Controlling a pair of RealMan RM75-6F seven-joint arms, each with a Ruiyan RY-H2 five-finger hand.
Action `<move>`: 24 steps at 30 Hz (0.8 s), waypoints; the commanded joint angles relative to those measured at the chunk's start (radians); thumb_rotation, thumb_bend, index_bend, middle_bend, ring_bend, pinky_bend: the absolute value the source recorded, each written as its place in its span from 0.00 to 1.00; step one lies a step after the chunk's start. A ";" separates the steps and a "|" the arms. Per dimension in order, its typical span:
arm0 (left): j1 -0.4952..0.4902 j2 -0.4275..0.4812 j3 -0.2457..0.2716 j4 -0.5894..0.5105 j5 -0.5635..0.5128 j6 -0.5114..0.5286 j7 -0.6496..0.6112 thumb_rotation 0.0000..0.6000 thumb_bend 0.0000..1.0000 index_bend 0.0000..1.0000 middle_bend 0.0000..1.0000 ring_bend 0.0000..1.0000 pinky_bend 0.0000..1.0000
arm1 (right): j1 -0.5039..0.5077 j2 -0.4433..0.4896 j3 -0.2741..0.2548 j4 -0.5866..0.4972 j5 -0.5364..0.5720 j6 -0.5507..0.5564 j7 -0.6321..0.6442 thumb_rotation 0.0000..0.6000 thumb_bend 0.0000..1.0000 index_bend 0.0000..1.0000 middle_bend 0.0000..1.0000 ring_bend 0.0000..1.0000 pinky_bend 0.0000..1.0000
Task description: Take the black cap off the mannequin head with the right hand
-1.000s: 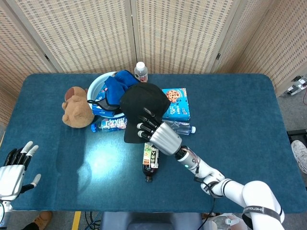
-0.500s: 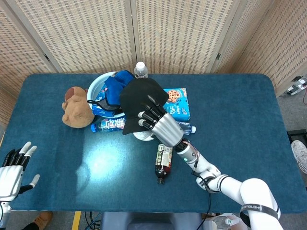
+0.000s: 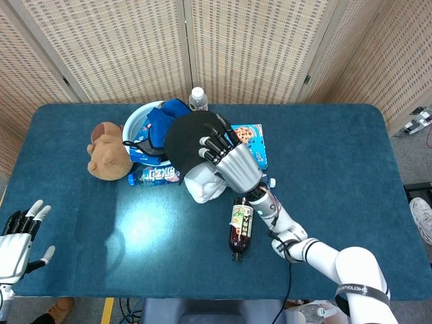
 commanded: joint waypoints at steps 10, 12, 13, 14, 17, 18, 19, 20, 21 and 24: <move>-0.004 0.000 -0.002 0.010 0.000 -0.007 -0.011 1.00 0.28 0.07 0.00 0.07 0.00 | 0.053 0.004 0.066 0.095 0.069 0.024 0.019 1.00 0.54 0.89 0.46 0.21 0.00; -0.004 0.000 -0.002 0.011 -0.001 -0.007 -0.013 1.00 0.28 0.07 0.00 0.07 0.00 | 0.059 0.008 0.076 0.106 0.081 0.029 0.020 1.00 0.54 0.90 0.46 0.22 0.00; -0.005 0.000 -0.003 0.011 0.000 -0.008 -0.013 1.00 0.28 0.07 0.00 0.07 0.00 | 0.063 0.011 0.085 0.112 0.089 0.033 0.022 1.00 0.54 0.90 0.46 0.22 0.00; -0.005 0.000 -0.003 0.012 0.000 -0.008 -0.014 1.00 0.28 0.07 0.00 0.07 0.00 | 0.066 0.013 0.091 0.117 0.096 0.036 0.023 1.00 0.54 0.91 0.46 0.22 0.00; -0.007 0.001 -0.003 0.013 0.001 -0.010 -0.016 1.00 0.28 0.07 0.00 0.07 0.00 | 0.070 0.024 0.108 0.134 0.117 0.051 0.029 1.00 0.54 0.91 0.47 0.22 0.00; -0.007 0.001 -0.004 0.014 0.001 -0.010 -0.016 1.00 0.28 0.07 0.00 0.07 0.00 | 0.070 0.028 0.113 0.139 0.123 0.056 0.031 1.00 0.54 0.91 0.47 0.22 0.00; -0.008 0.001 -0.004 0.014 0.001 -0.011 -0.016 1.00 0.28 0.07 0.00 0.07 0.00 | 0.069 0.035 0.120 0.144 0.133 0.061 0.035 1.00 0.54 0.91 0.47 0.22 0.00; -0.009 0.001 -0.004 0.015 0.001 -0.012 -0.017 1.00 0.28 0.07 0.00 0.07 0.00 | 0.068 0.041 0.125 0.147 0.140 0.064 0.038 1.00 0.54 0.91 0.47 0.22 0.00; -0.009 0.001 -0.005 0.015 0.000 -0.012 -0.017 1.00 0.28 0.07 0.00 0.07 0.00 | 0.066 0.047 0.130 0.151 0.147 0.069 0.040 1.00 0.54 0.91 0.47 0.22 0.00; -0.011 0.001 -0.005 0.015 0.000 -0.015 -0.017 1.00 0.28 0.07 0.00 0.07 0.00 | 0.064 0.073 0.146 0.174 0.176 0.058 0.056 1.00 0.54 0.91 0.47 0.23 0.00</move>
